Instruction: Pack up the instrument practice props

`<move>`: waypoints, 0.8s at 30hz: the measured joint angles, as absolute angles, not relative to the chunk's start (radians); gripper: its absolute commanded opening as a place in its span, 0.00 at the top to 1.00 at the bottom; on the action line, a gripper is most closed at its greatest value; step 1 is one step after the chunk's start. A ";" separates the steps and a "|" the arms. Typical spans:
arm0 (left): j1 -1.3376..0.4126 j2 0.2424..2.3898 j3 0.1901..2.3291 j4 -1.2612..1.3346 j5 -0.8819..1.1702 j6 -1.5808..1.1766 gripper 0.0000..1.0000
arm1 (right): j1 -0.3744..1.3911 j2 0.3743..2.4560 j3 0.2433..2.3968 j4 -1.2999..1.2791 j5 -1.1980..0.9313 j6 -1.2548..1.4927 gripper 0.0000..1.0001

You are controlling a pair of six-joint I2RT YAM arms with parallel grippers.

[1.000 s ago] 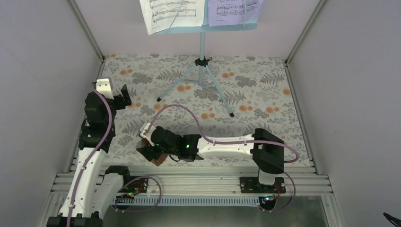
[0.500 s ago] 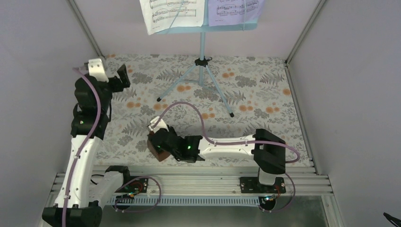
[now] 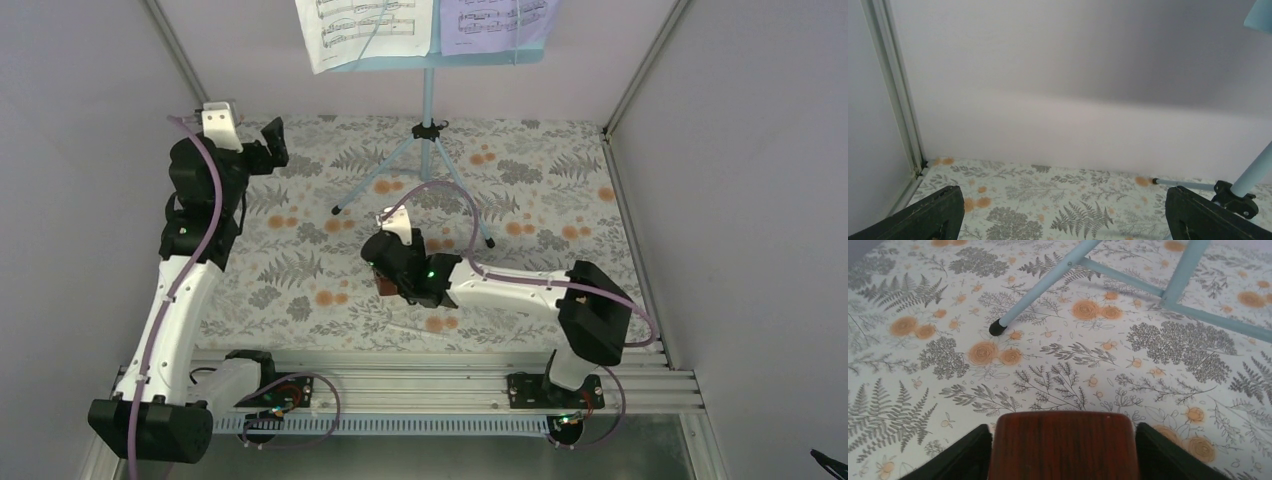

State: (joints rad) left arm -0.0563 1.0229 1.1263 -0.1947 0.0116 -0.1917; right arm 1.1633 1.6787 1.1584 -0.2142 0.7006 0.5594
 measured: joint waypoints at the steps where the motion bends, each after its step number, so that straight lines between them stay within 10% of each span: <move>1: -0.059 1.021 1.116 -0.191 0.012 -0.187 0.00 | 1.153 1.667 1.148 -0.212 0.693 0.556 0.22; 8: -0.060 1.021 1.048 -0.176 0.003 -0.159 0.00 | 1.138 1.551 1.130 -0.151 0.582 0.435 0.01; 24: -0.083 0.998 1.011 -0.197 -0.043 -0.105 0.00 | 0.756 1.059 0.719 -0.016 0.262 0.435 0.26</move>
State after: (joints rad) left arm -0.0834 0.9981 1.0107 -0.1974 -0.0425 -0.1055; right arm 0.7563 1.0588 0.7193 -0.0158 0.2619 0.4347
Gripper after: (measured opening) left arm 1.000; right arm 0.802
